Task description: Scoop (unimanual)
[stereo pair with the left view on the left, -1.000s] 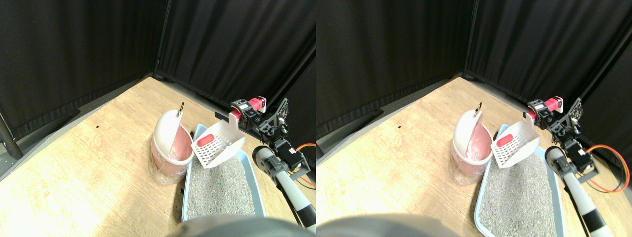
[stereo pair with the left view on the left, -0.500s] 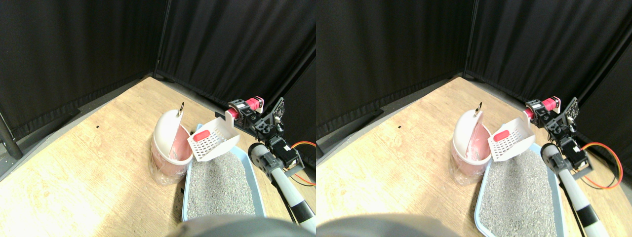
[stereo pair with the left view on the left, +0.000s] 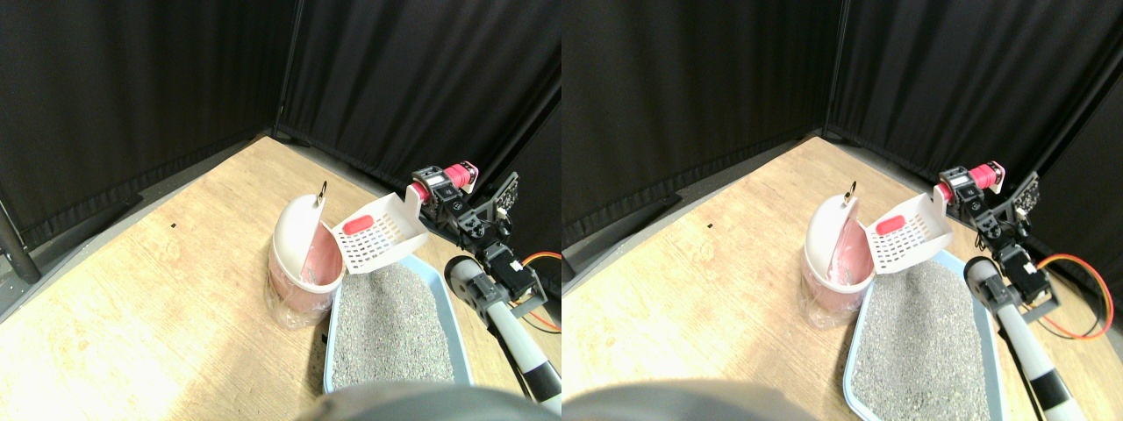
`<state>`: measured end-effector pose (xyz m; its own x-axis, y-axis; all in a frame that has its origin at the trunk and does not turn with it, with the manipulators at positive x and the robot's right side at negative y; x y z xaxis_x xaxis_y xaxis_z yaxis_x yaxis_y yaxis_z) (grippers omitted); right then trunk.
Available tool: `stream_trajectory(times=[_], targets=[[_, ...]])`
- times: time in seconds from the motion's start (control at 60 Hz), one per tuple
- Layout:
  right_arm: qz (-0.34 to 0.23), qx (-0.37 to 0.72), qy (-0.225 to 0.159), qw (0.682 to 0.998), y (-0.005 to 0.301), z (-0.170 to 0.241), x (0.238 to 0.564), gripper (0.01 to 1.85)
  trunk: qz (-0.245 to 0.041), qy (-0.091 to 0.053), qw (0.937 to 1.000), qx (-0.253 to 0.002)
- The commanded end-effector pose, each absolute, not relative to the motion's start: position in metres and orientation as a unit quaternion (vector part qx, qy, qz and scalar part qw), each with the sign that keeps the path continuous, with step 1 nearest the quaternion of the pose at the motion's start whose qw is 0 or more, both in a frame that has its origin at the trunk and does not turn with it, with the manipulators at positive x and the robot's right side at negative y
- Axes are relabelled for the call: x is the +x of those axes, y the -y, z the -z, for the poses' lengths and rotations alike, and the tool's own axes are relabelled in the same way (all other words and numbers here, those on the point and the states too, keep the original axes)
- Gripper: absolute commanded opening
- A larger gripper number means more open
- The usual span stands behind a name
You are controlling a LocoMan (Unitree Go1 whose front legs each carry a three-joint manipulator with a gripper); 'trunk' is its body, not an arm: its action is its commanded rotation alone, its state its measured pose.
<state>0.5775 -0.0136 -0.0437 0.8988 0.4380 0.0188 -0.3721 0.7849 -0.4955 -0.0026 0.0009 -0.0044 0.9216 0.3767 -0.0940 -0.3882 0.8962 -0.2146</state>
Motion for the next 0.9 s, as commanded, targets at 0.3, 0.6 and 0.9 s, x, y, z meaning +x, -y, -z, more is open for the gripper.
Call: stream_trajectory(times=[0.3, 0.6, 0.9], targets=[[-0.221, -0.264, 0.112, 0.932, 0.003, 0.031, 0.560, 0.06, -0.204, -0.027, 0.9714, -0.118], [-0.229, -0.300, 0.121, 0.918, -0.003, 0.035, 0.552, 0.05, -0.206, -0.024, 0.9709, -0.120], [-0.215, -0.335, 0.106, 0.911, -0.004, 0.037, 0.558, 0.05, -0.205, -0.025, 0.9711, -0.119]])
